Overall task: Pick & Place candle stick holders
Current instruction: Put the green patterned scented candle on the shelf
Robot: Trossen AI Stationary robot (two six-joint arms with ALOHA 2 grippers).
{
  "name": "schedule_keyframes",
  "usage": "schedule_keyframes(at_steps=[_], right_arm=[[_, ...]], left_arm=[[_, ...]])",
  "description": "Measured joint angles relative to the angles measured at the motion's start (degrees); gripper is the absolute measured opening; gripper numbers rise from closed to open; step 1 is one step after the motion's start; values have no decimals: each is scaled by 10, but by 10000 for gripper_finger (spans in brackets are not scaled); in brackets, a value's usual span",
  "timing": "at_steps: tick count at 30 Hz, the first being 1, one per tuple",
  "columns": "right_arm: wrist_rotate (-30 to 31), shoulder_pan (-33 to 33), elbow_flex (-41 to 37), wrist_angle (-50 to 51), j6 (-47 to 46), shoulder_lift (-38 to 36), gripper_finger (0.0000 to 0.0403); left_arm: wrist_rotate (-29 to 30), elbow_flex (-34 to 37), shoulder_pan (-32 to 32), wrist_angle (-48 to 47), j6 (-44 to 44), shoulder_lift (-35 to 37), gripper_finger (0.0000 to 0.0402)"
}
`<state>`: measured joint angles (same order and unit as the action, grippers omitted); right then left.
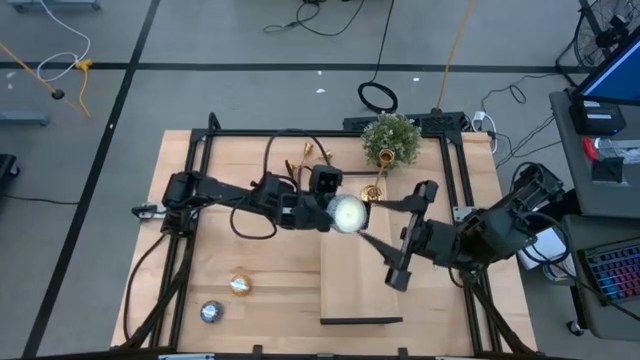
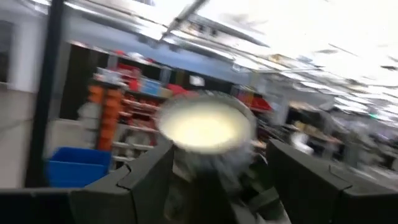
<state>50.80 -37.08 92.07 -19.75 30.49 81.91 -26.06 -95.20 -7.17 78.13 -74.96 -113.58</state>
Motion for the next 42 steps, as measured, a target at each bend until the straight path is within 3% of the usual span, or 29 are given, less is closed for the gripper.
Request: schedule_keyframes(at_steps=[5, 8, 13, 22, 37, 42], right_arm=[[42, 0, 0, 24, -108, 0, 251], [50, 3, 0, 40, -127, 0, 251], [26, 4, 0, 54, -127, 0, 251], [35, 23, 0, 58, -75, 22, 254], [32, 15, 0, 37, -72, 21, 317], [32, -3, 0, -14, -39, 18, 330]], left_arm=[[6, 1, 0, -2, 0, -2, 290], [10, 1, 0, 0, 0, -2, 290], [5, 1, -1, 0, -2, -2, 290], [7, 1, -7, -20, -2, -1, 290], [17, 0, -9, -30, 9, -1, 290], [12, 1, -5, -34, 9, -1, 290]])
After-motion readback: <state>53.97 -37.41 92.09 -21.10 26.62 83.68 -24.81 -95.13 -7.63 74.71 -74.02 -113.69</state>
